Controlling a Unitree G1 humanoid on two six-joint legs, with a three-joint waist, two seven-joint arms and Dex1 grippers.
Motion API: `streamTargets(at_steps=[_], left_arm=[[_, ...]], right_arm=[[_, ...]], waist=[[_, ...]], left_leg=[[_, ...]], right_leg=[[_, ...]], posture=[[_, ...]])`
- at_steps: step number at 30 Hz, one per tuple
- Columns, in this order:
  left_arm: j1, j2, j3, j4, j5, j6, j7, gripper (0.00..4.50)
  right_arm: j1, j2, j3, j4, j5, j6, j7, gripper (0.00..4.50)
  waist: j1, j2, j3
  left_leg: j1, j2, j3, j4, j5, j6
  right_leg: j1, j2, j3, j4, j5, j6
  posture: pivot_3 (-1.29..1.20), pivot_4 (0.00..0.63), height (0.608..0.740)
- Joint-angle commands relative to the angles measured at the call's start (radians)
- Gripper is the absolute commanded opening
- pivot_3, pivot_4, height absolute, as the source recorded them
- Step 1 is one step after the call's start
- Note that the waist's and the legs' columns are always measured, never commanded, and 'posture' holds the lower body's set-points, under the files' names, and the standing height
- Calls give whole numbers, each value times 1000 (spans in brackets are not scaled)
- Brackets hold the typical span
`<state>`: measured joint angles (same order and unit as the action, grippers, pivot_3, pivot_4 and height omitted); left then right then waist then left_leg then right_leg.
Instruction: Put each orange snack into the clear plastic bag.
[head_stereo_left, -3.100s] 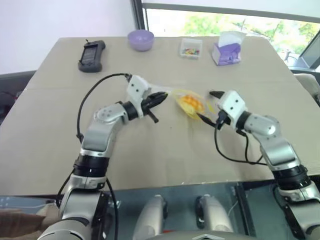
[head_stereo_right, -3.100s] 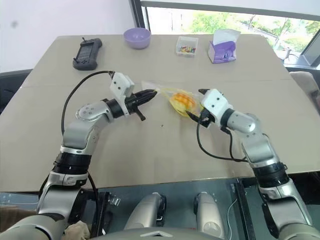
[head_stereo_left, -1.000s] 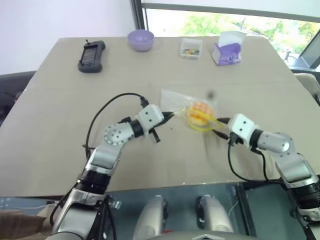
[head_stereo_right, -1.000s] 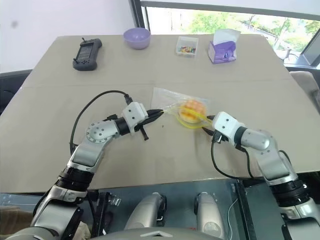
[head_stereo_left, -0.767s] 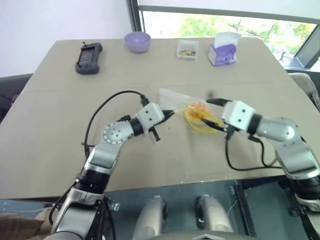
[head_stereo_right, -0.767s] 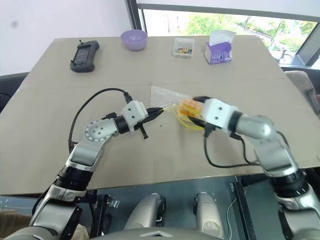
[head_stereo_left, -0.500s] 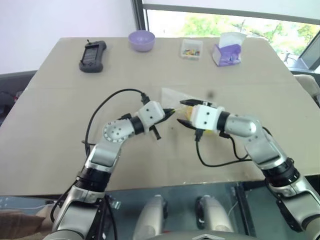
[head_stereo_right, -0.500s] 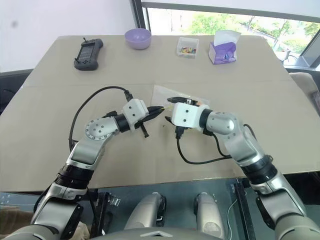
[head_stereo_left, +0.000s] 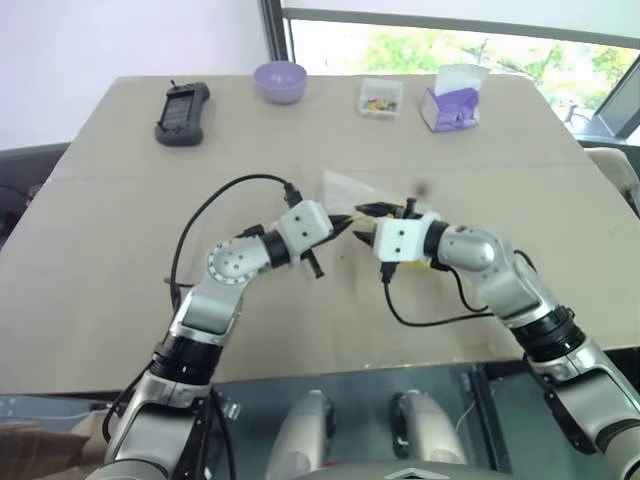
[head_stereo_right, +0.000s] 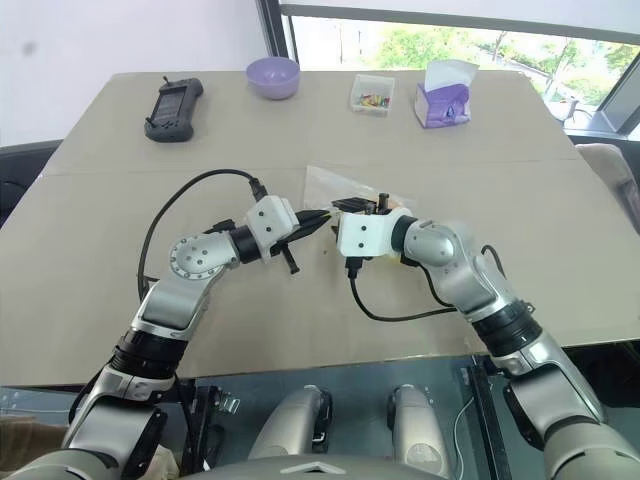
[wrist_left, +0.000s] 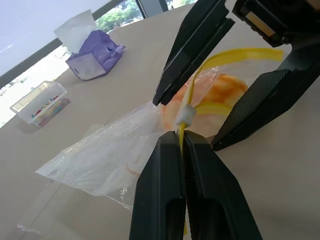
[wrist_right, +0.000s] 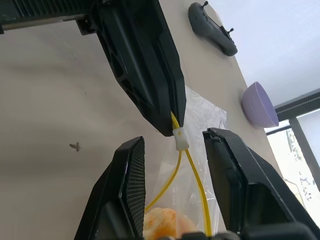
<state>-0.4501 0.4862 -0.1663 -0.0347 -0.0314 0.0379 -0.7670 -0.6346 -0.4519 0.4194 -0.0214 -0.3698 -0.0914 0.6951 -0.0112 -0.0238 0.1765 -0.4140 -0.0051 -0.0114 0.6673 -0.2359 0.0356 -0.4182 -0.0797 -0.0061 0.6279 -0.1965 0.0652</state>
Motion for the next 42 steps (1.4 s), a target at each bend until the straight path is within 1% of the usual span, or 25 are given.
streamTargets(at_steps=[1, 3, 6, 8, 9, 20, 29, 42], left_arm=[[-9, 3, 4, -49, 1, -11, 3, 0], [-10, 3, 3, -48, 2, -11, 2, 0], [-10, 3, 3, -47, 3, -10, 2, 0], [-10, 2, 2, -51, 3, -7, 3, 0], [-10, 1, 2, -52, 3, -6, 4, 0], [-2, 1, 13, -56, -11, 1, 3, 0], [12, 40, 89, -97, -155, 32, -81, 0], [29, 79, 107, -110, -209, 27, -117, 0]], right_arm=[[-28, 4, -17, -19, -3, -27, -8, 2062], [-32, 5, -19, -14, -5, -31, -9, 2062], [-35, 6, -21, -11, -7, -36, -9, 1189], [-35, 5, -21, -11, -6, -41, -5, 300], [-36, 5, -20, -10, -7, -43, -3, 38], [-37, 6, -23, 3, -16, -40, -6, 38], [5, -27, -64, -20, 9, 31, 8, 38], [68, -97, -96, -90, 47, 127, 17, 38]], waist=[[0, 0, 0], [0, 0, 0], [0, 0, 0], [0, 0, 0], [0, 0, 0], [0, 0, 0], [-1, 0, 0], [0, 0, 0]], left_leg=[[0, 0, 0, 0, 0, 0], [0, 0, 0, 0, 0, 0], [0, 0, 0, 0, 0, 0], [0, 0, 0, 0, 0, 0], [0, 0, 0, 0, 0, 0], [0, 0, 0, 0, 0, 0], [0, 0, 0, 0, 0, 0], [0, 0, 0, 0, 0, 0]], right_leg=[[0, 0, 0, 0, 0, 0], [0, 0, 0, 0, 0, 0], [0, 0, 0, 0, 0, 0], [0, 0, 0, 0, 0, 0], [0, 0, 0, 0, 0, 0], [0, 0, 0, 0, 0, 0], [0, 0, 0, 0, 0, 0], [0, 0, 0, 0, 0, 0]], posture=[[0, 150, 740], [0, 150, 740], [0, 150, 740], [0, 150, 740], [0, 150, 740], [0, 150, 740], [0, 150, 740], [0, 150, 740]])
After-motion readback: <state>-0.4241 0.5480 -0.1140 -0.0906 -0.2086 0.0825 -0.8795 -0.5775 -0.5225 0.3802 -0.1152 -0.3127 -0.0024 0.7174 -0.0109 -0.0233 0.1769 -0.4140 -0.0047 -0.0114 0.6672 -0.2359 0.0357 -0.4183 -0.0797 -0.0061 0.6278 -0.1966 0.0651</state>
